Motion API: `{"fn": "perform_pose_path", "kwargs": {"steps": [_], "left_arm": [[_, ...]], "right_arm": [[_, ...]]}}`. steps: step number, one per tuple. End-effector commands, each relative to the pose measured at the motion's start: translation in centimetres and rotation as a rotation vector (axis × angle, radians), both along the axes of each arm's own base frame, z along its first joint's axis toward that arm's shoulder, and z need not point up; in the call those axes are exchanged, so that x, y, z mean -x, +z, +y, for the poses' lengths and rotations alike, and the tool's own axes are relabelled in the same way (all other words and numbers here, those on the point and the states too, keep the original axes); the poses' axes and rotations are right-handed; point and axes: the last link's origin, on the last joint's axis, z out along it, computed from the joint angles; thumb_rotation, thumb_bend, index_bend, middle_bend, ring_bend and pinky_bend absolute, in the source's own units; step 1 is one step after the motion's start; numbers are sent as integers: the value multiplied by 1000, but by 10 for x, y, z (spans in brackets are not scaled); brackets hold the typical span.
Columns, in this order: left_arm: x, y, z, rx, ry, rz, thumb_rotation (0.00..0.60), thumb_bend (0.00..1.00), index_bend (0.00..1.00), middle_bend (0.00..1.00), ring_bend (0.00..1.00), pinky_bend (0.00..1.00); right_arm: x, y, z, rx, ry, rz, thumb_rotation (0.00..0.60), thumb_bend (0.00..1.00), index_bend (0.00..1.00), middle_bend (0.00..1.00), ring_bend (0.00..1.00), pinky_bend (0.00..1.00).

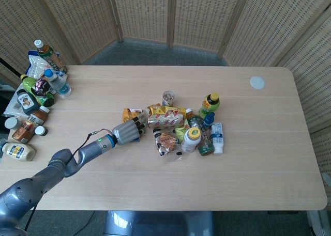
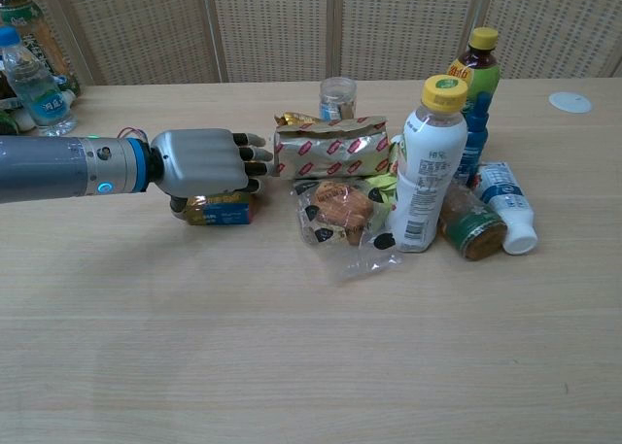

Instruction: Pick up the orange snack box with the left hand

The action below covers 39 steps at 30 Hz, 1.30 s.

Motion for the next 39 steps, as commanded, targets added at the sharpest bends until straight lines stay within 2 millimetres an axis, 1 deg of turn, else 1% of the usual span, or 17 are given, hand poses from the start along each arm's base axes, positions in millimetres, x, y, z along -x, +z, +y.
{"fn": "perform_pose_path", "kwargs": {"steps": [1,3,5,9,13,16,19,26,29,32,35,39], "left_arm": [[-3,-2,-1,-8,-26,-11,600,26,578,400,343,386],[-3,-2,-1,-13,-30,-22,600,38,671,508,444,453],[-4,0,-1,-17,-36,-32,600,47,715,558,487,471],[-7,7,-1,-22,-53,-60,600,47,733,577,502,475],[-14,24,1,-37,-84,-101,600,50,733,575,503,475],[-22,42,3,-58,-113,-133,600,51,734,574,502,475],[-33,65,4,-87,-134,-179,600,49,734,573,502,474],[-66,127,0,-179,-183,-272,600,51,733,555,502,474],[-79,151,-4,-215,-190,-299,600,49,730,551,502,475],[-90,169,-9,-241,-175,-343,600,49,730,544,503,474],[-97,181,-13,-261,-168,-357,600,50,730,539,502,475],[-103,190,-17,-274,-180,-356,600,50,728,533,501,474]], "right_arm": [[0,1,1,3,1,0,600,0,0,0,0,0],[0,2,1,6,3,-2,600,0,0,0,0,0],[0,2,2,8,4,-4,600,0,0,0,0,0],[-1,3,3,9,10,-4,600,0,0,0,0,0],[-3,2,4,7,16,-4,600,0,0,0,0,0],[-5,2,4,5,21,-4,600,0,0,0,0,0],[-7,1,5,3,28,-4,600,0,0,0,0,0],[-12,2,9,1,51,-15,600,0,0,0,0,0],[-14,3,11,4,62,-21,600,0,0,0,0,0],[-16,5,13,8,74,-28,600,0,0,0,0,0],[-18,7,15,11,84,-35,600,0,0,0,0,0],[-20,9,17,16,93,-37,600,0,0,0,0,0]]}}
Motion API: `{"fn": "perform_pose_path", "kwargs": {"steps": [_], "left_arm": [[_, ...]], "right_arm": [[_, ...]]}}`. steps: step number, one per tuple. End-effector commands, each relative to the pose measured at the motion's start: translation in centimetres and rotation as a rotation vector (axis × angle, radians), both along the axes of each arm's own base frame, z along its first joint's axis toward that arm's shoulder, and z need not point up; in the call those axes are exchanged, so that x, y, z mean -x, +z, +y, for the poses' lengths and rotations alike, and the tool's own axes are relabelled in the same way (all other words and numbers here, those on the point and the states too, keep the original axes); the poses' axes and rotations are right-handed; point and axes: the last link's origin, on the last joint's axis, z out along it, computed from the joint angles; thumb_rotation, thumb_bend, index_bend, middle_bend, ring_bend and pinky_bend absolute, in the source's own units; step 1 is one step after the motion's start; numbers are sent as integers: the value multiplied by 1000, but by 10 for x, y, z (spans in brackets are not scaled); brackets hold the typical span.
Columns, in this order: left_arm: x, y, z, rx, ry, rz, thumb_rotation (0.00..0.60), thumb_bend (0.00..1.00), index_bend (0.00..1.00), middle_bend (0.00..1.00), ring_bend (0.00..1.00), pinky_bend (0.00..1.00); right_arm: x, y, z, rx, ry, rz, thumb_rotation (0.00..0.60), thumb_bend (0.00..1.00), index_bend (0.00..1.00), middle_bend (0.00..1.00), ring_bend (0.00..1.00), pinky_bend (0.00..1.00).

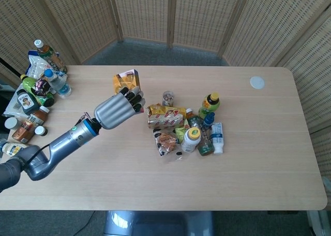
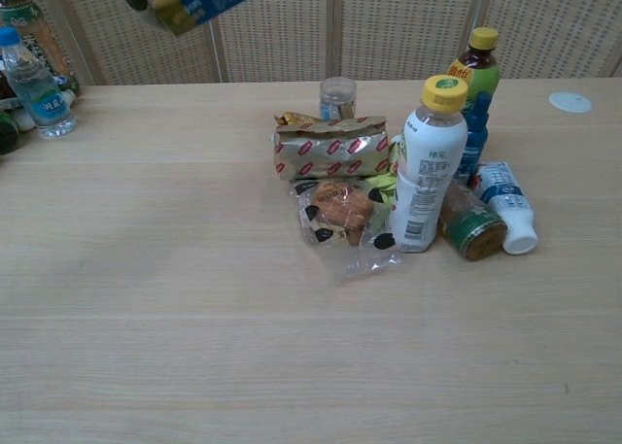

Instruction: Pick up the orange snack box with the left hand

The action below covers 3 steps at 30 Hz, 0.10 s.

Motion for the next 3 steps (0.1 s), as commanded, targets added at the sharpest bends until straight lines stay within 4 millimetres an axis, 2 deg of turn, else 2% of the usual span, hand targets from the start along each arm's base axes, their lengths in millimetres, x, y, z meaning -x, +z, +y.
{"fn": "perform_pose_path", "kwargs": {"steps": [1,3], "left_arm": [[-5,10,-2,-21,3,-11,600,50,728,532,500,475],[-7,11,-3,-24,1,-11,600,49,727,530,500,474]], "right_arm": [[-1,1,1,3,3,-1,600,0,0,0,0,0],[-1,1,1,3,4,-1,600,0,0,0,0,0]]}}
